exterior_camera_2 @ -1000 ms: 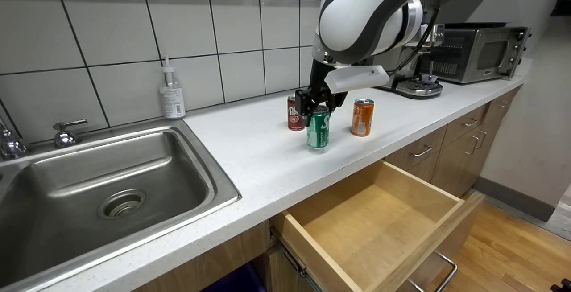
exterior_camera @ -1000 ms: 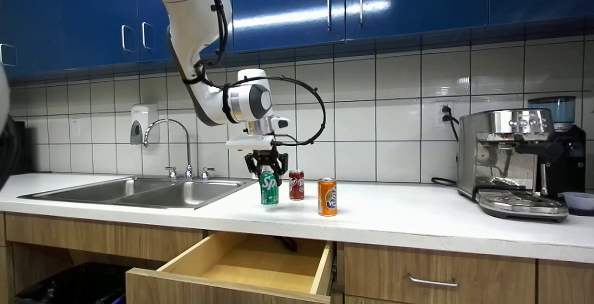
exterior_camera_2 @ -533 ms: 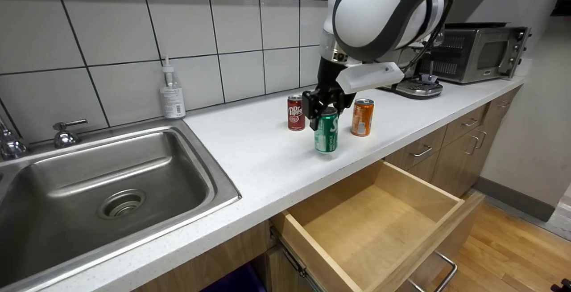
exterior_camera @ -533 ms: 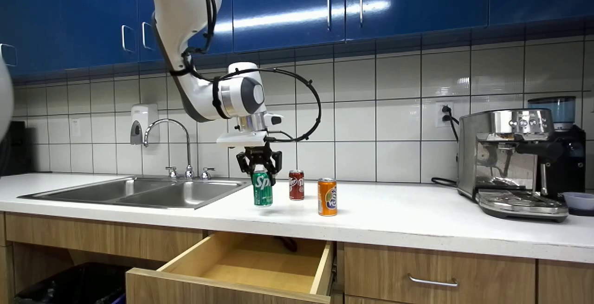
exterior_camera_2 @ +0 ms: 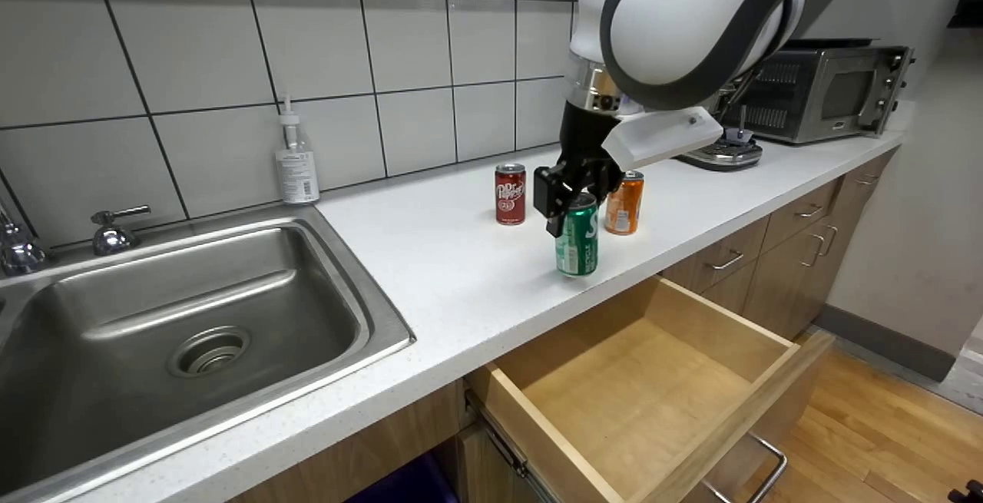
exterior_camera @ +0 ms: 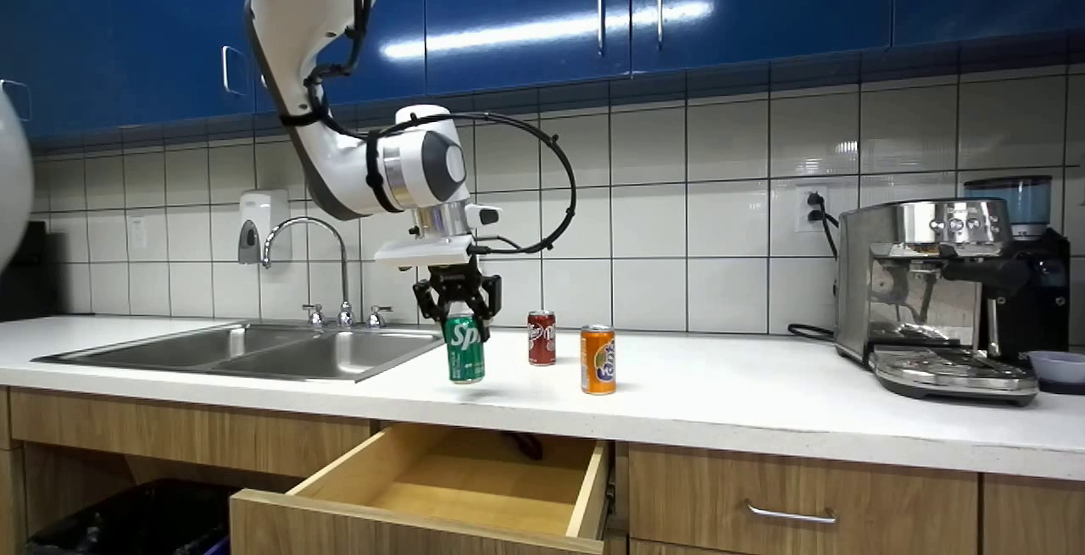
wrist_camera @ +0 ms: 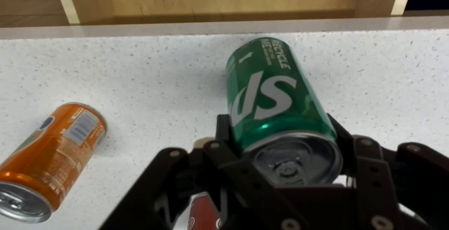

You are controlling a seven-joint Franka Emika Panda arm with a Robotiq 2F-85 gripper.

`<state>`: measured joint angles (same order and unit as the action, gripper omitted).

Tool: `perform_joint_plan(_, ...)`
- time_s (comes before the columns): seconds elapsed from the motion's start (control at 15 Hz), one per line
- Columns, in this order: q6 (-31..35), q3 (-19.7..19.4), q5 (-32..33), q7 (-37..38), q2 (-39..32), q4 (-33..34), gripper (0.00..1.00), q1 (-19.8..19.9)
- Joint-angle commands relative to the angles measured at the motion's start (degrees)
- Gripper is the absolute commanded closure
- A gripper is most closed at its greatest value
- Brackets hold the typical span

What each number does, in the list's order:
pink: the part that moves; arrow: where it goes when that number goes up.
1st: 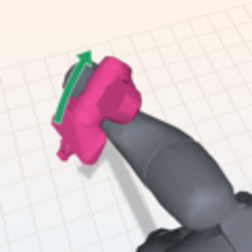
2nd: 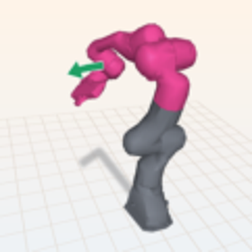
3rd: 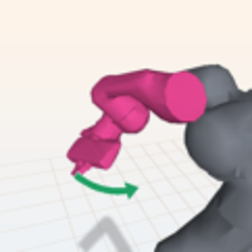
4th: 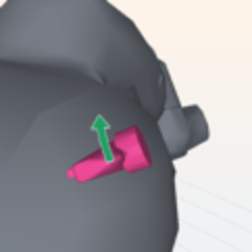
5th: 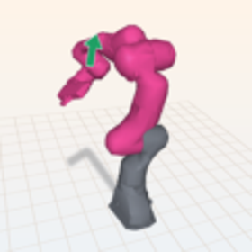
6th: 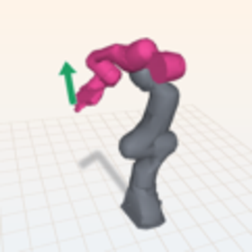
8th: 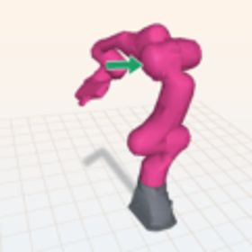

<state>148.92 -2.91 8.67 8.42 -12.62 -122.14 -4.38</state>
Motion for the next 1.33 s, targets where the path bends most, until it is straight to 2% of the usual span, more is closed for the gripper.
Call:
perform_joint_plan(0.0, 1.44, 0.49, 2.26, 1.47, 5.1, -5.31, 0.62, -0.56)
perform_joint_plan(0.53, 2.7, 3.17, 0.48, -0.95, 8.09, -10.65, 0.62, -0.47)
perform_joint_plan(1.27, 6.31, 4.78, -1.92, -0.61, 6.75, -14.7, 0.62, -0.59)
